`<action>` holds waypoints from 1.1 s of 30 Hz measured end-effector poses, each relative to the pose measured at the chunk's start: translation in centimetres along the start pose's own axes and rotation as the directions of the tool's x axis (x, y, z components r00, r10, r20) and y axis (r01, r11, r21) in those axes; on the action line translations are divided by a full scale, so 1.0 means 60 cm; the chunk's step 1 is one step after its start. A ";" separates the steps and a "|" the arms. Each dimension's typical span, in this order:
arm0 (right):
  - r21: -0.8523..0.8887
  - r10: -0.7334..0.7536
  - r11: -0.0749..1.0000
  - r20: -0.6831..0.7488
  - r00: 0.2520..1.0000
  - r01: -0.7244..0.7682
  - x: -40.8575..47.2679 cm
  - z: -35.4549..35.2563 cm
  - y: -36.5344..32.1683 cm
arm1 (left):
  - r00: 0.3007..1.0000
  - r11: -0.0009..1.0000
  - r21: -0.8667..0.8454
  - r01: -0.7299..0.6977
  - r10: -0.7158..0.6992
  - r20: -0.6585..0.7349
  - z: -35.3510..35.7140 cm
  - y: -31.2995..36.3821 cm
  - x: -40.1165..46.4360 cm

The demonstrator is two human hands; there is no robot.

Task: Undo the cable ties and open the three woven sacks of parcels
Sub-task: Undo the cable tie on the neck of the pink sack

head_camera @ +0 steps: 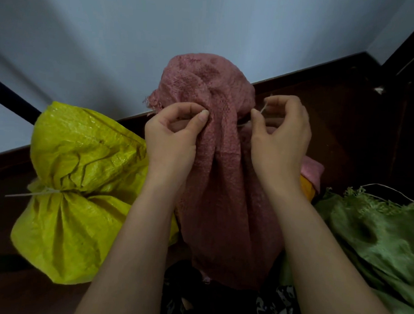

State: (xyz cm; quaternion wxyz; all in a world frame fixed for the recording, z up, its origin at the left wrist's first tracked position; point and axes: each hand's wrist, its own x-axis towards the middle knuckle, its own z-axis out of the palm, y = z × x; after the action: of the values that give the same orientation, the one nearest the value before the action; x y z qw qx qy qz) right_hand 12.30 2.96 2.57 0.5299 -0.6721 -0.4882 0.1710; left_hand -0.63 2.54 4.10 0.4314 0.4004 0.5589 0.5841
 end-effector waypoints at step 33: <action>0.467 -0.047 0.869 0.408 0.912 -0.164 -0.044 -0.177 -0.236 | 0.955 0.943 -0.241 -0.228 0.168 -0.245 -0.010 0.269 -0.174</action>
State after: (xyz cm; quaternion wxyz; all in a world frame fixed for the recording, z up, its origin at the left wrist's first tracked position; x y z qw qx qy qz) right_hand 12.30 -5.60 18.29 0.5643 -0.4794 -0.5067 0.4416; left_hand 1.11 -7.63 20.30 0.3553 0.3256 0.4762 0.7355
